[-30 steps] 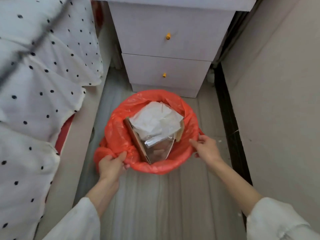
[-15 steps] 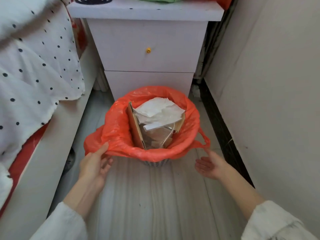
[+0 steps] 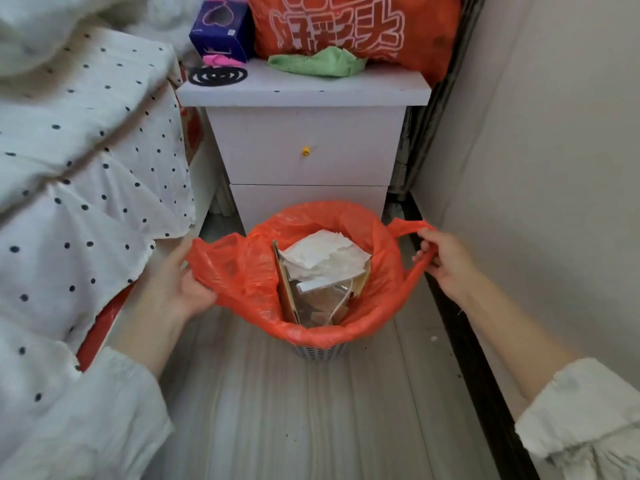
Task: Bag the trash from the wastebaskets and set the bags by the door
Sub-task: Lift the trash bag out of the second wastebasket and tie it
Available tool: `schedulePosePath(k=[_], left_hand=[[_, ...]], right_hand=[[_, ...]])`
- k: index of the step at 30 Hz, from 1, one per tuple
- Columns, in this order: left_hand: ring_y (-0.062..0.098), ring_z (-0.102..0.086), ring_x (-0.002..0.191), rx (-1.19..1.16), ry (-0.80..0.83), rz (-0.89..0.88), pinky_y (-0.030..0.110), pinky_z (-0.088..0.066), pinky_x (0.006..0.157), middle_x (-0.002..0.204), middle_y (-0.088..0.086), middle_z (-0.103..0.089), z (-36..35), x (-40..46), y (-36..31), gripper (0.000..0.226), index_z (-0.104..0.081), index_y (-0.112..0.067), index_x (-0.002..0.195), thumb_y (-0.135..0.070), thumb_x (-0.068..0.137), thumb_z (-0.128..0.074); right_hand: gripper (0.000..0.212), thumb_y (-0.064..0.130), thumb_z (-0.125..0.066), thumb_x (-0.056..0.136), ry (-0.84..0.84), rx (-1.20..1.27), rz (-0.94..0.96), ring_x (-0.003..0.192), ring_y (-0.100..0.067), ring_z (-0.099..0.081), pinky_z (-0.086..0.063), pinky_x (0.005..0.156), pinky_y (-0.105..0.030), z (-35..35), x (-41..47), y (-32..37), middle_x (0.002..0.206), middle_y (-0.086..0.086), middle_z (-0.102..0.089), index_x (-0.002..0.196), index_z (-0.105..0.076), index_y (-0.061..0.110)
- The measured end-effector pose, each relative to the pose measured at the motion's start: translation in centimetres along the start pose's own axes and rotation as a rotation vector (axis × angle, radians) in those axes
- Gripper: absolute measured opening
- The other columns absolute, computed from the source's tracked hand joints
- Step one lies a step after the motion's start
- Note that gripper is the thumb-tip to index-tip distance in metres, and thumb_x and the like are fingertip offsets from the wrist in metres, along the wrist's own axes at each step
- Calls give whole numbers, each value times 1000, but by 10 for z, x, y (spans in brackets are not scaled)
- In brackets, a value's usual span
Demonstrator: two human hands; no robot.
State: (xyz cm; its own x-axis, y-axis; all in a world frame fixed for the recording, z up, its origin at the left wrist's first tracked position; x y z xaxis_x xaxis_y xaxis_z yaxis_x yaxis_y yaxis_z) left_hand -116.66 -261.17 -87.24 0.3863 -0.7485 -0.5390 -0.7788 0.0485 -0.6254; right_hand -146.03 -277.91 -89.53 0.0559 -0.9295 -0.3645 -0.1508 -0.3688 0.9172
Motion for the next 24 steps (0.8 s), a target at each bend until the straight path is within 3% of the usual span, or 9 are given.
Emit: schedulePosePath(k=[1,3,5,7,9,12,16,20,24], left_hand=[[16,-69,62,72,-24,8,32,-58,58,69,0,-71,-10,-2,-6,15,-67,-15,77,-26,69,-74],[5,-58,46,267,-50,-14,25,-49,55,58,-9,-58,-31,-3,-16,15,-60,-21,79,-33,86,-56],[3,-52,38,401,-44,-77,18,-46,48,51,-8,-53,-52,-6,-24,14,-57,-23,74,-26,88,-54],[6,-53,51,455,-18,-144,21,-45,53,48,-7,-55,-69,-11,-34,18,-55,-22,68,-18,86,-55],[8,-49,61,475,25,-229,23,-40,62,60,-4,-55,-85,-20,-47,18,-55,-21,67,-16,84,-56],[6,-52,62,498,96,-297,21,-41,62,65,-4,-58,-112,-37,-70,16,-54,-21,69,-14,83,-55],[8,-56,63,478,173,-164,22,-44,70,51,-8,-62,-155,-67,-96,14,-54,-19,72,-16,85,-52],[11,-60,66,555,133,-79,24,-46,70,54,-5,-65,-203,-104,-123,13,-57,-15,76,-15,87,-49],[12,-61,64,583,131,-72,25,-48,74,54,-4,-66,-245,-149,-150,10,-57,-13,80,-13,88,-51]], right_hand=[[15,11,-55,87,39,-33,46,47,-13,-47,-45,56,-26,-8,-6,15,50,2,-49,73,-58,15],[19,10,-55,86,116,-98,113,51,-14,-47,-44,60,-27,-24,-16,40,54,1,-50,67,-58,13],[23,9,-54,85,167,-141,153,52,-13,-46,-42,63,-28,-39,-25,60,49,2,-50,62,-56,11],[21,10,-53,87,202,-112,164,50,-12,-44,-40,58,-26,-53,-31,80,48,1,-48,66,-57,9],[18,11,-53,89,233,-1,146,46,-11,-42,-38,51,-23,-62,-35,102,44,4,-47,72,-59,9],[18,13,-52,90,240,20,130,41,-8,-42,-39,45,-19,-73,-37,131,37,8,-44,75,-61,12],[17,14,-53,89,268,-47,22,35,-7,-39,-36,47,-22,-89,-54,159,33,9,-37,72,-54,18],[14,9,-53,88,240,-182,27,47,-13,-38,-35,49,-25,-99,-86,209,53,0,-38,74,-56,12],[22,7,-54,87,264,-261,77,47,-16,-39,-36,51,-28,-104,-125,270,57,-6,-40,65,-52,9]])
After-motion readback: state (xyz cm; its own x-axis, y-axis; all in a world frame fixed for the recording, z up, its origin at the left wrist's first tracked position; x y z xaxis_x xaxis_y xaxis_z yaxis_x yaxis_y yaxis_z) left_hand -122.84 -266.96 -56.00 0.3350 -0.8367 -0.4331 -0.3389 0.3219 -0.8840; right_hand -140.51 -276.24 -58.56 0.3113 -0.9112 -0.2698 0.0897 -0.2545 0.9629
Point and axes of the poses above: each hand's wrist, its own x-axis towards the middle knuckle, its own z-axis out of the back of the hand, y = z × x, the point moved 1 cm from there along x, towards the middle knuckle
